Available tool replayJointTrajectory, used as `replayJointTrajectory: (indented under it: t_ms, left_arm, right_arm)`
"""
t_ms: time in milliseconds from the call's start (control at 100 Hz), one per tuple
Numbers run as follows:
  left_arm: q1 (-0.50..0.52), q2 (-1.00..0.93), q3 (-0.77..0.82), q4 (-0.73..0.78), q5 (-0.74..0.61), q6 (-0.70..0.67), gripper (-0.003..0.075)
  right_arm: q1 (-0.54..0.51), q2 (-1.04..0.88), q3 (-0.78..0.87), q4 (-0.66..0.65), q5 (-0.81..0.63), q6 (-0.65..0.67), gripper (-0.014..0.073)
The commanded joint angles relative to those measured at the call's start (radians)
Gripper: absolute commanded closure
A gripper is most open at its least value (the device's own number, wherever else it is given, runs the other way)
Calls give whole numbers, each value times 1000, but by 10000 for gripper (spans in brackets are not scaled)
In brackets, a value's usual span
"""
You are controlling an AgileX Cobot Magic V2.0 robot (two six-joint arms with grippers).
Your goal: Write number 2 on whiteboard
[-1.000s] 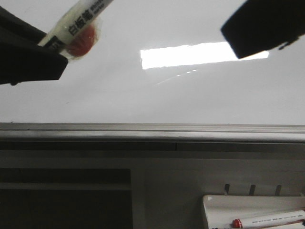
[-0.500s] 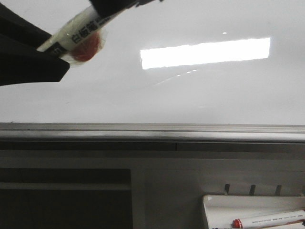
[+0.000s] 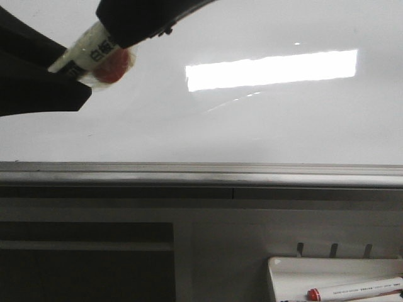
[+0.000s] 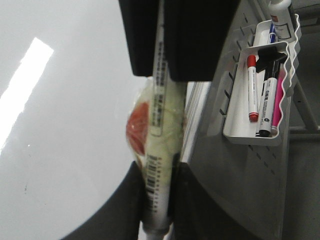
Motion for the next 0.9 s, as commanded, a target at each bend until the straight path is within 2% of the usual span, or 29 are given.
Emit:
replayJointTrajectory:
  t_ms: [0, 60, 110, 170, 300, 350, 390, 570, 670, 770, 870, 890]
  left_arm:
    - [-7, -5, -30, -23, -75, -19, 740]
    - [-7, -5, -30, -23, -75, -19, 736]
    - [-7, -11, -30, -21, -84, -19, 701]
    - [-7, -19, -30, -21, -88, -19, 596]
    - [-7, -65, -30, -28, -49, -19, 284]
    - [-7, -98, -30, -36, -12, -19, 222]
    - [-7, -135, -30, -58, 26, -19, 209]
    - [-7, -362, -31, -196, 129, -19, 218]
    - [1, -481, -31, -202, 155, -19, 288]
    - [30, -570, -31, -198, 178, -19, 477]
    - [72, -606, -31, -192, 200, -25, 743]
    - [83, -607, -31, -192, 203, -31, 738]
  right_arm:
    - [0, -18, -34, 20, -56, -7, 665]
    - [0, -18, -34, 20, -56, -7, 664]
    - [0, -18, -34, 20, -53, -7, 665]
    - [0, -18, -34, 20, -51, -7, 665]
    - [0, -20, -34, 20, -51, -7, 665]
    - [0, -20, -34, 15, -51, -7, 665]
    - [-2, -20, -34, 15, -48, -7, 665]
    - [-54, -24, -34, 15, -55, -4, 664]
    - [-89, -26, -34, 27, -67, 51, 664]
    - [-118, -26, -34, 29, -125, 104, 664]
    - [-125, -18, -42, 29, -170, 104, 664]
    - [-127, -13, -47, 29, -170, 104, 664]
